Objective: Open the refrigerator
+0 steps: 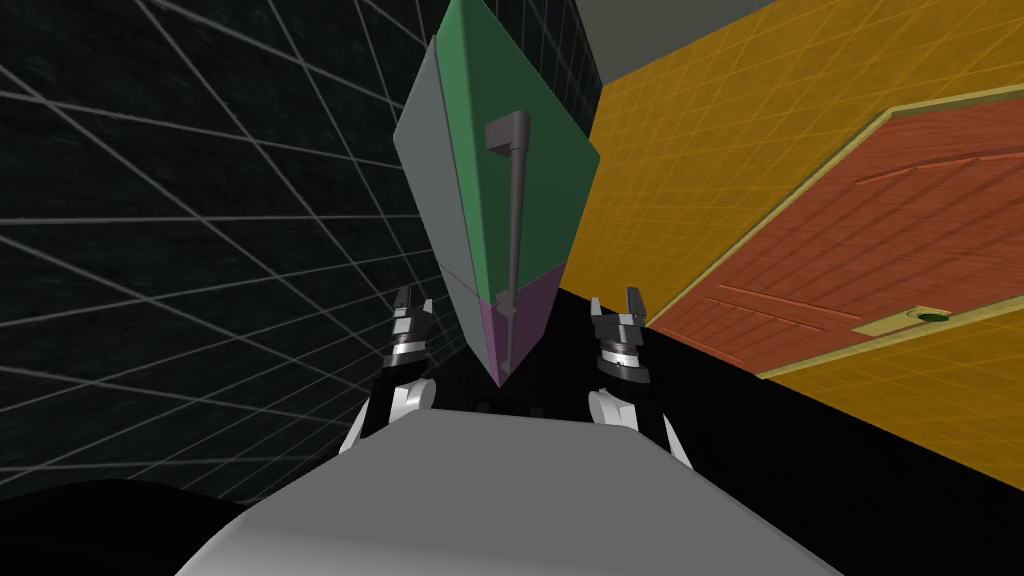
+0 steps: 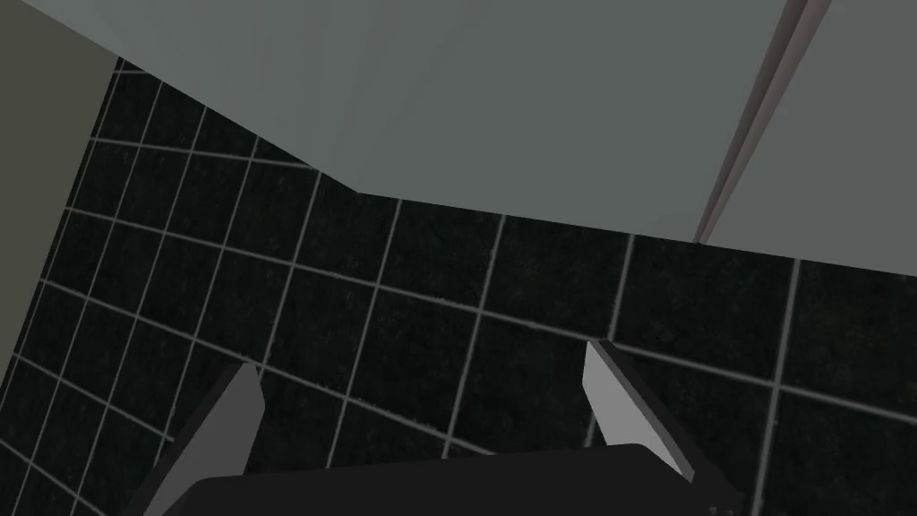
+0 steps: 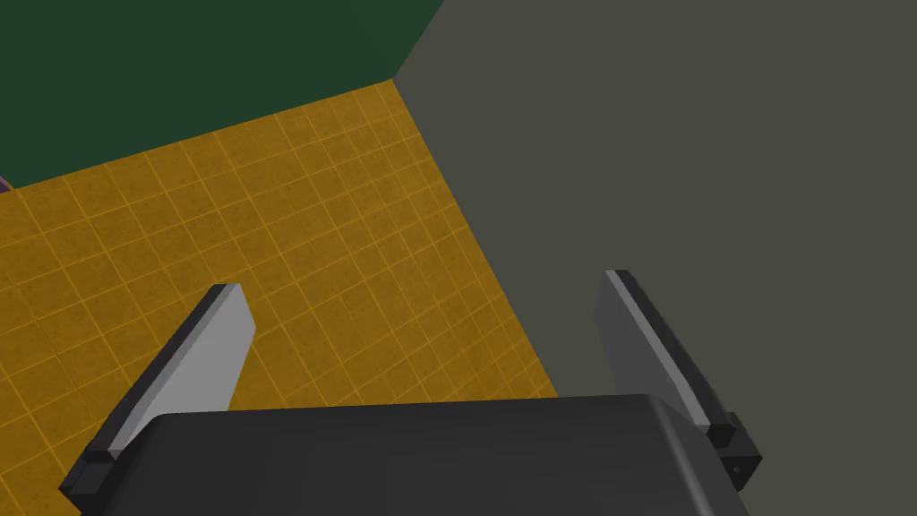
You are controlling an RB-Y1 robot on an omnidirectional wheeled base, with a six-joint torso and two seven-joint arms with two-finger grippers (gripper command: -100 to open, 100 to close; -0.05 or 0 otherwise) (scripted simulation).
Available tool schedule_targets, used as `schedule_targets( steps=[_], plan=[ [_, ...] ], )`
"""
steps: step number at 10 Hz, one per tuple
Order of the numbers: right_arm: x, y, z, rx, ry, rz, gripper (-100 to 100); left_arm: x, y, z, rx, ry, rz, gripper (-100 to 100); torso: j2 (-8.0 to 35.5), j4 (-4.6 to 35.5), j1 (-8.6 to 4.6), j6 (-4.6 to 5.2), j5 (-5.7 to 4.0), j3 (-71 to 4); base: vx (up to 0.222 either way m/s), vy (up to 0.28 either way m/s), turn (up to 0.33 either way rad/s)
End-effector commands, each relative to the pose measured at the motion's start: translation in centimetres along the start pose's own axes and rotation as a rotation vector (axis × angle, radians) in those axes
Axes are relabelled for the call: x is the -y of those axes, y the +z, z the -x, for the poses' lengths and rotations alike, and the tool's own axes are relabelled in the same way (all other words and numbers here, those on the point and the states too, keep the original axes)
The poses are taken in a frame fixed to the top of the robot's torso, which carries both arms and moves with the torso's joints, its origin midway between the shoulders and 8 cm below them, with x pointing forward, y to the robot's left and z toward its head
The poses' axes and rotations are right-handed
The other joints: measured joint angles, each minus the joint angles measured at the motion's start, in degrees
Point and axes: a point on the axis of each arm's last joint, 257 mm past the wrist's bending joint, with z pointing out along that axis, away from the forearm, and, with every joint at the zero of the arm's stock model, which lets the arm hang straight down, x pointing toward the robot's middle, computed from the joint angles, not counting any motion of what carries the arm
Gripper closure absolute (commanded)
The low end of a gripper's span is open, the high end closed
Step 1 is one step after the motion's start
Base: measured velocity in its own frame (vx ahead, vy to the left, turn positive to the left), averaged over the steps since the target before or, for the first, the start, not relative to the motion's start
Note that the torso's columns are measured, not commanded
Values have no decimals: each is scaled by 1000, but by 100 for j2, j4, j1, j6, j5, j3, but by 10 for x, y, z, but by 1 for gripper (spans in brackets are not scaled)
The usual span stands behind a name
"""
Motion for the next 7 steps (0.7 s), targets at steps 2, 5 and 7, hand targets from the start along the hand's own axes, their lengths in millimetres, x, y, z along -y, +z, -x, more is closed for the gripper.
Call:
schedule_targets(
  steps=[2,5,7],
  plan=[
    [0,0,0,0,0,0,0,0,0,0,0,0,0,0,597,600,0,0,0,-1200,0,0,0],
    [0,0,0,0,0,0,0,0,0,0,0,0,0,0,1845,1846,0,0,0,-3692,0,0,0],
    [0,0,0,0,0,0,0,0,0,0,0,0,0,0,2693,2691,0,0,0,-5381,0,0,0]
  ],
)
